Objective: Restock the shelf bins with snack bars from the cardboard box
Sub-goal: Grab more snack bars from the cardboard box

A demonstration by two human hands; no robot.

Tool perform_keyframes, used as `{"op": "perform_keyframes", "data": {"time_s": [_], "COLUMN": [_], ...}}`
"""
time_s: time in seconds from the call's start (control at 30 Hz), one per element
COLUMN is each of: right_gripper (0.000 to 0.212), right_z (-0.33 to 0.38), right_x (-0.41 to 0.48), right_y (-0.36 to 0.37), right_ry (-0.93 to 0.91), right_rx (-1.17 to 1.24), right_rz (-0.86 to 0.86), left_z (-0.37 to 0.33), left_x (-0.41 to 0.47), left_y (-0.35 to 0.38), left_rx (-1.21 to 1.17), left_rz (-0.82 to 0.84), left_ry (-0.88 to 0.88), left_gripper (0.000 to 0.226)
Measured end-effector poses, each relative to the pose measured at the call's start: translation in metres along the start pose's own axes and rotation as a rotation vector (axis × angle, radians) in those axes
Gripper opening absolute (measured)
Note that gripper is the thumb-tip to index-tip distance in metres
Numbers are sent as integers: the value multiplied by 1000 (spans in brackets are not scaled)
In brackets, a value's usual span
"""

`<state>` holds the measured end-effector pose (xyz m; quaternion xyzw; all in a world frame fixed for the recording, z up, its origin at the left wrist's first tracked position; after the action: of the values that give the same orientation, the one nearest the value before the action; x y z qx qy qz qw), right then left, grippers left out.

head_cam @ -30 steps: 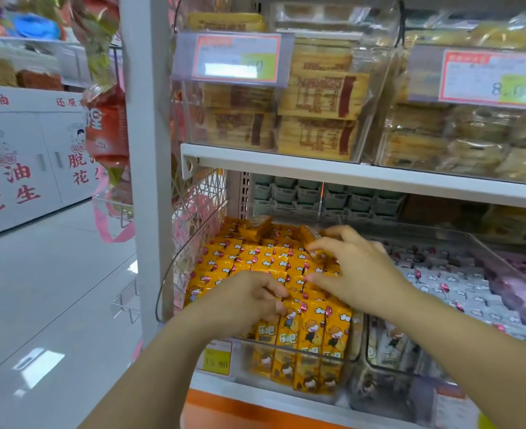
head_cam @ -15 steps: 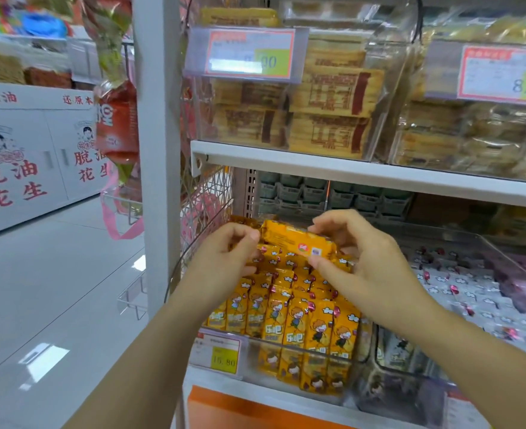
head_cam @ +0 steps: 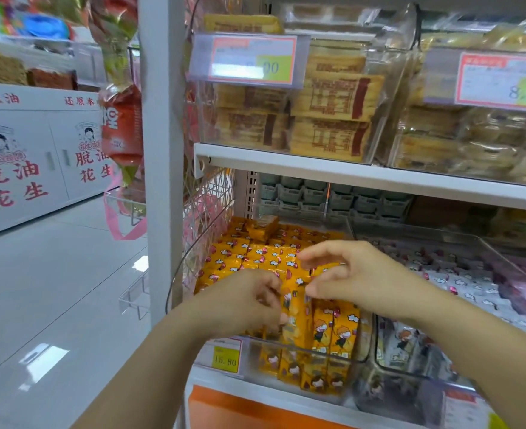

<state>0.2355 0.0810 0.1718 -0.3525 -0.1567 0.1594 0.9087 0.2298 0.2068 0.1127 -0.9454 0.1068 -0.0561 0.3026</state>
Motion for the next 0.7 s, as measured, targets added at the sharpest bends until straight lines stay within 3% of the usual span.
{"op": "perform_keyframes", "data": {"time_s": [0.07,0.17,0.27,0.5,0.7], "right_gripper": [43,53,50,41,29], "right_z": [1,2,-4,-10,-18], "right_x": [0,2,7,14,8], "right_y": [12,20,20,41,63], "right_ry": [1,-30,-34,-118,-121], "right_rx": [-77,-251,-308,-514,-610], "right_rz": [34,-45,-61,85,218], "left_z": [1,1,4,9,12], "left_x": [1,-1,0,-2,-8], "left_y": [2,5,0,7,23], "left_rx": [38,5,-36,-32,50], "left_rz": [7,27,-4,82,236], "left_ry": [-16,-46,-62,-116,-185], "left_gripper": [19,16,16,3,15]}}
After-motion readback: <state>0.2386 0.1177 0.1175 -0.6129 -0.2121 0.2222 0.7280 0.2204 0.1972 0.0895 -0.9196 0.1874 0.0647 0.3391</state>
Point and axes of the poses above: each hand's wrist, its own x-axis towards the middle knuckle, its own y-axis out of the palm, z = x × y, the point moved 8 cm from there along x, towards the middle knuckle, and after that the axes turned 9 degrees about -z, right-handed, at the moved point
